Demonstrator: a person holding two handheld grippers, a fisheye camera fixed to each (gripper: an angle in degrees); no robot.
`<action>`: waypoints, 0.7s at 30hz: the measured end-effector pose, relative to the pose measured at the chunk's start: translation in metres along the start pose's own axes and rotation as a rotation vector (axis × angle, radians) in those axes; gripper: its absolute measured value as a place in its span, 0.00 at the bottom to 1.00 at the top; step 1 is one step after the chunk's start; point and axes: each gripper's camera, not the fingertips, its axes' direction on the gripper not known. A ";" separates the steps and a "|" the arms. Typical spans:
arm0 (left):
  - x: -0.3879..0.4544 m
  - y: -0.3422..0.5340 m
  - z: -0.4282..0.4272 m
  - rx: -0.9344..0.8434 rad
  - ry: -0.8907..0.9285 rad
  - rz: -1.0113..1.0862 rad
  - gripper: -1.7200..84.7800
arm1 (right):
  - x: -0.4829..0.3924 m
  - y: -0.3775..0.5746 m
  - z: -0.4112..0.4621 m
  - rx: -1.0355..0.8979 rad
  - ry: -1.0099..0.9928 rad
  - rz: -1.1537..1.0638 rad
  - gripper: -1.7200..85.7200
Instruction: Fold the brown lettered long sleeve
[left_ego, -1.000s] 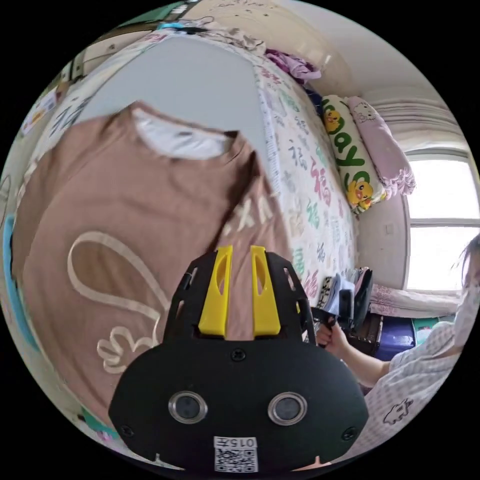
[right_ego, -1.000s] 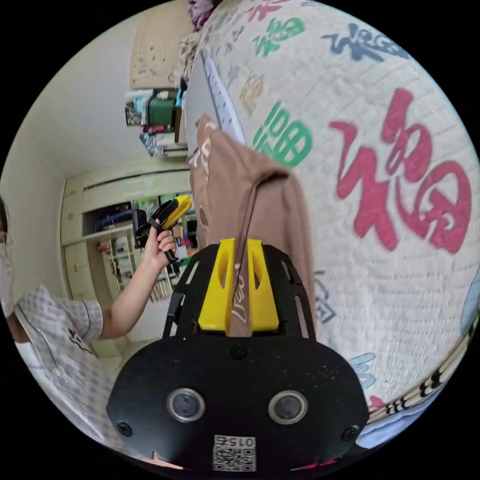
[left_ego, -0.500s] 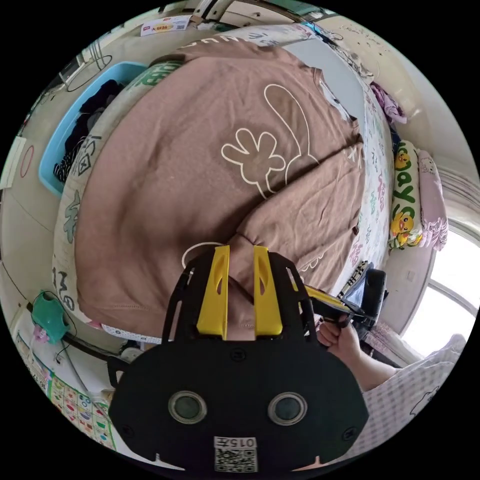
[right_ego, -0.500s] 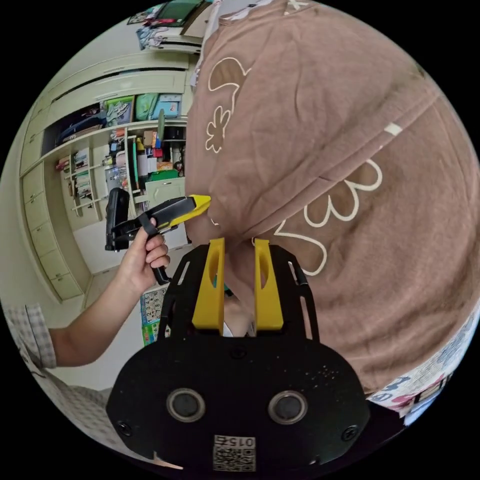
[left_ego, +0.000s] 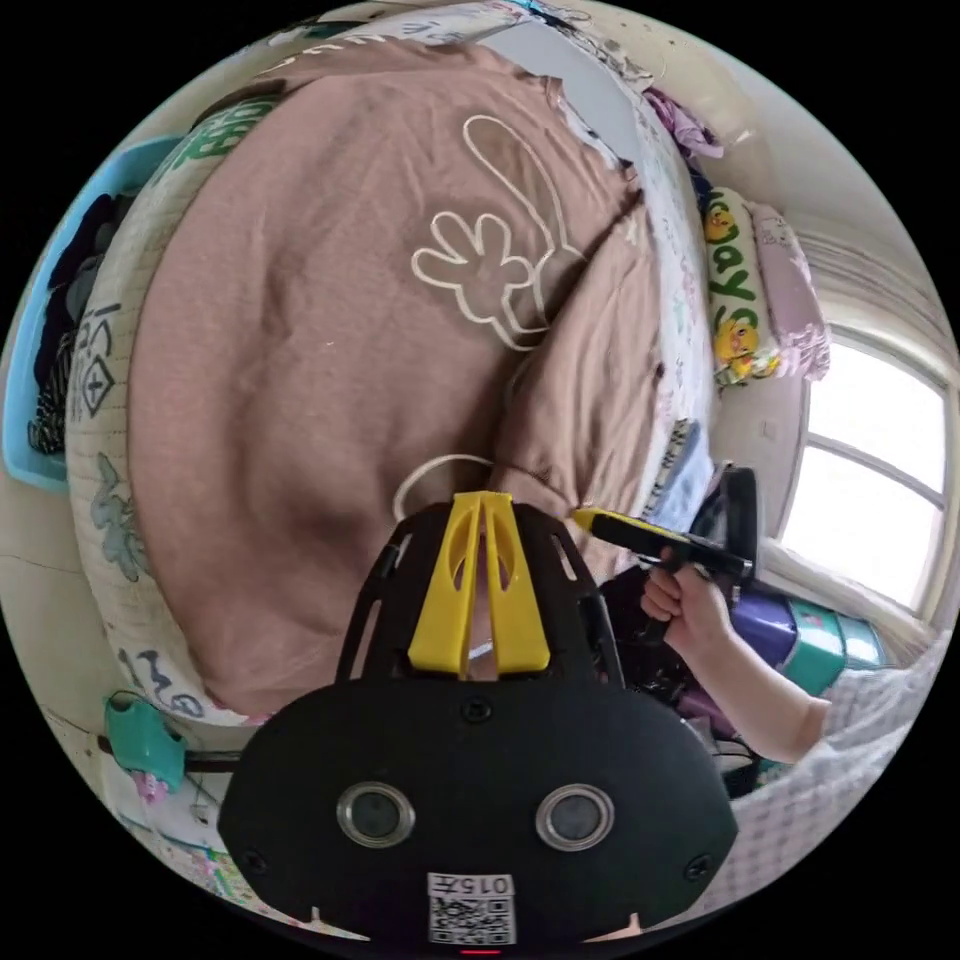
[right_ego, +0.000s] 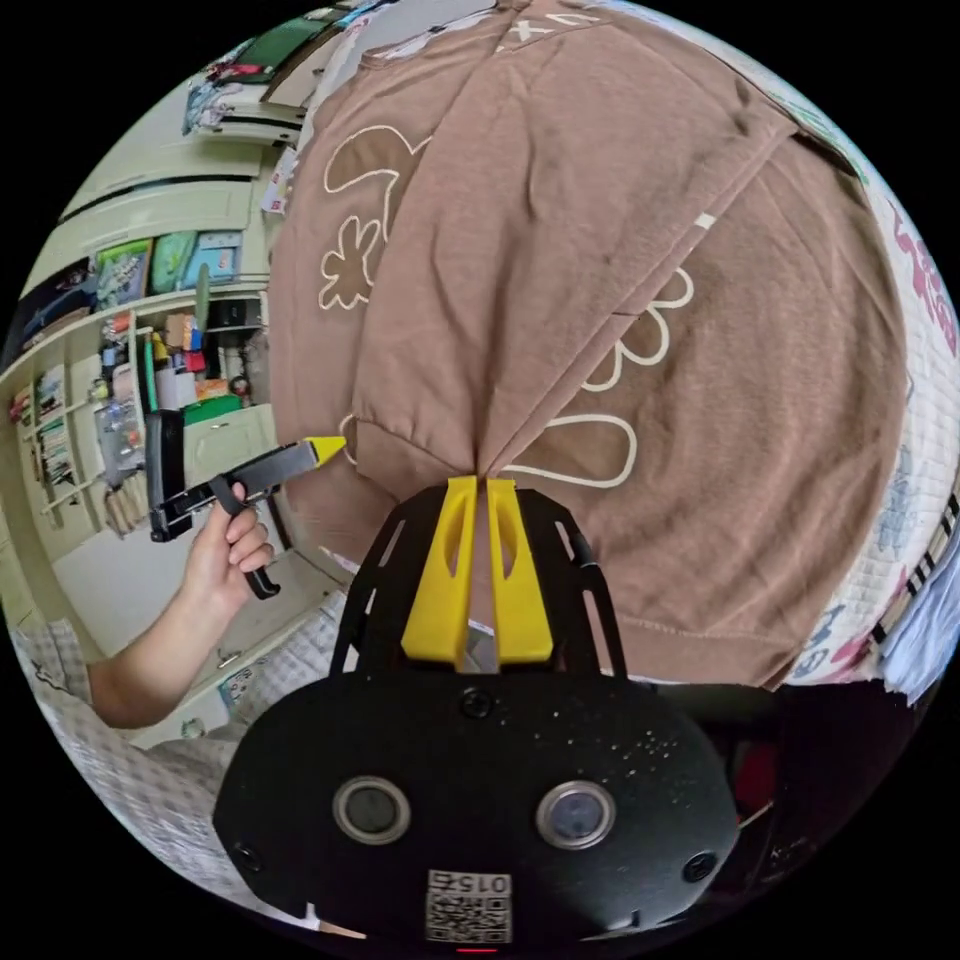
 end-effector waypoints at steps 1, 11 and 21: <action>-0.008 -0.002 0.003 -0.021 0.004 -0.002 0.01 | -0.007 0.002 -0.019 0.006 0.011 0.020 0.04; -0.217 -0.003 -0.066 0.420 0.580 -0.356 0.09 | -0.111 0.001 -0.244 0.007 0.371 0.048 0.09; -0.424 -0.072 -0.007 0.651 1.061 -0.800 0.16 | -0.383 -0.201 -0.303 0.144 0.379 -0.594 0.11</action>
